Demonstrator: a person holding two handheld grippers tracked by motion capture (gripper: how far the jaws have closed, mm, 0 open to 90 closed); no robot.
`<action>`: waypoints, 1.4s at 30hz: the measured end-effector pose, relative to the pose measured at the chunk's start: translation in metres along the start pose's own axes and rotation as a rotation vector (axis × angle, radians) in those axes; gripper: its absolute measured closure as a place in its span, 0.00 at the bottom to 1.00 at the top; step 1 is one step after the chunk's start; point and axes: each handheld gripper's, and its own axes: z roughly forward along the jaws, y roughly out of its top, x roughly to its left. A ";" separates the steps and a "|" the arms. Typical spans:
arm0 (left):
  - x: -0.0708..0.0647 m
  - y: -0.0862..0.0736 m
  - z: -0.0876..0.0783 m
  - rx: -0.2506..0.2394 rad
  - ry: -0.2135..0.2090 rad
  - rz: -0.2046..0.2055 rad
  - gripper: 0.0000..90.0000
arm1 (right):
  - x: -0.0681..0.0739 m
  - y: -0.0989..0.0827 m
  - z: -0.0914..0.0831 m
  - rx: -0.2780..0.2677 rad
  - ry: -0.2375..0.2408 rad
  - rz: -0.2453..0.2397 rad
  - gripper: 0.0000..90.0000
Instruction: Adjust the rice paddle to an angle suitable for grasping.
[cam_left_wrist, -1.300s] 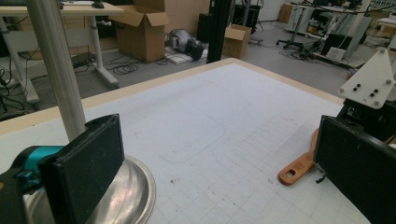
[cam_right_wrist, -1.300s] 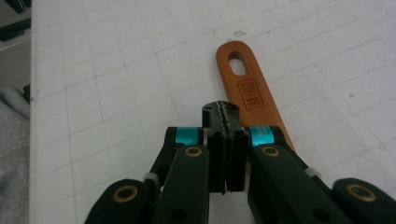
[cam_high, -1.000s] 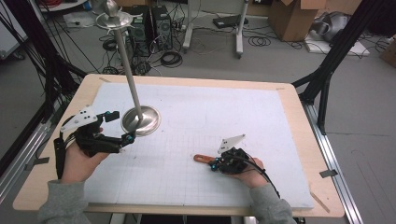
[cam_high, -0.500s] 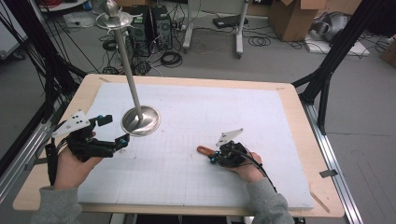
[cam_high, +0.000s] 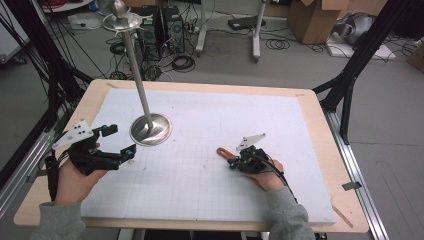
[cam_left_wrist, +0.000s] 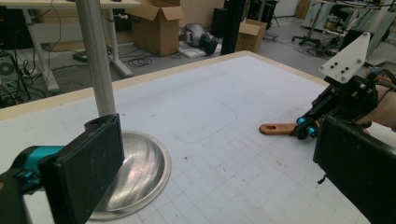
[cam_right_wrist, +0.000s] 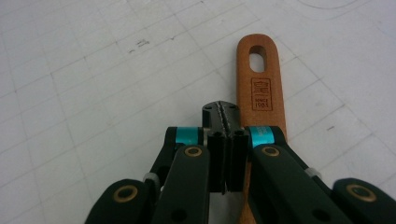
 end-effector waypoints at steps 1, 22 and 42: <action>0.000 0.000 0.000 0.000 0.000 0.000 0.03 | 0.000 0.000 0.000 0.000 0.000 0.000 1.00; 0.000 0.001 -0.001 -0.003 0.004 0.004 0.03 | 0.001 0.012 -0.030 -0.111 -0.033 -0.003 0.74; 0.001 0.001 0.003 0.004 -0.003 0.005 0.03 | 0.001 0.019 -0.060 -0.160 -0.099 -0.054 0.19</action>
